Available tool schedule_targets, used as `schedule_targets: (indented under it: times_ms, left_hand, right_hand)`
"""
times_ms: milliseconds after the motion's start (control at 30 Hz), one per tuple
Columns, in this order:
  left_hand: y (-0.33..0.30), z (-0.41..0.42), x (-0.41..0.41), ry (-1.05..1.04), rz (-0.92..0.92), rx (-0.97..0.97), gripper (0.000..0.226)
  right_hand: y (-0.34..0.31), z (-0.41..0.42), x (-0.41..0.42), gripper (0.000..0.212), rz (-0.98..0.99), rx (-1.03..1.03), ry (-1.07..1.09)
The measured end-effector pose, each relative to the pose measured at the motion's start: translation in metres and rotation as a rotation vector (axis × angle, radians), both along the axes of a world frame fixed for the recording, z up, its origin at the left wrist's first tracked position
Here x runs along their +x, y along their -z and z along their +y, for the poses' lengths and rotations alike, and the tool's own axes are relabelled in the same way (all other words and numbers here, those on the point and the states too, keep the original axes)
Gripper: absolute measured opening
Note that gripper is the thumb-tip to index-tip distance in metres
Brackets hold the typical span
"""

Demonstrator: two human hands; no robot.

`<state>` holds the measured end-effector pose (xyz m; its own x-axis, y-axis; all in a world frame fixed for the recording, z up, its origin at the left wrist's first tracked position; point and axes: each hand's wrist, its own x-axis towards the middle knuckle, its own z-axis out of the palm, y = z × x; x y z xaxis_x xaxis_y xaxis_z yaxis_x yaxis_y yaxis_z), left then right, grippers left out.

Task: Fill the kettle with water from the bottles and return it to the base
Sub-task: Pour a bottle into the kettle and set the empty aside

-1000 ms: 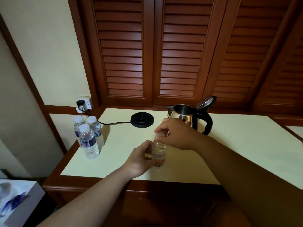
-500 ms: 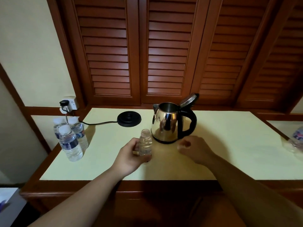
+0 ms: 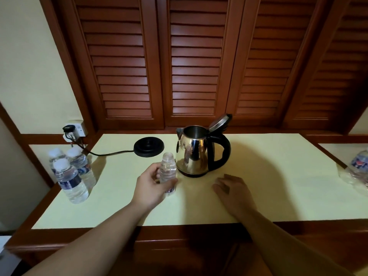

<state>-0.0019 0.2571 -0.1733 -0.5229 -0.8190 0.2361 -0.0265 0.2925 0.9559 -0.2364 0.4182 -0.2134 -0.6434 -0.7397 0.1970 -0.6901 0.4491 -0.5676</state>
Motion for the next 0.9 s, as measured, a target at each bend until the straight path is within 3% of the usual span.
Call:
schedule_targets:
  times_ms: [300,433,600,900]
  left_hand:
    - [-0.047,-0.058,-0.022,0.013,-0.123,-0.197,0.047]
    - [-0.068,-0.082,-0.028,0.02,-0.16,-0.249,0.056]
    - [-0.08,-0.095,-0.033,0.035,-0.218,-0.303,0.046]
    - [-0.1,-0.106,-0.034,-0.007,-0.471,-0.505,0.051]
  right_hand:
    - [-0.002,-0.001,0.002,0.072,0.133,0.159,0.033]
    - [0.0,-0.007,-0.002,0.069,0.109,0.245,0.076]
    - [0.003,-0.012,-0.005,0.069,0.106,0.295,0.081]
    - [0.002,-0.011,-0.004,0.067,0.13,0.293,0.086]
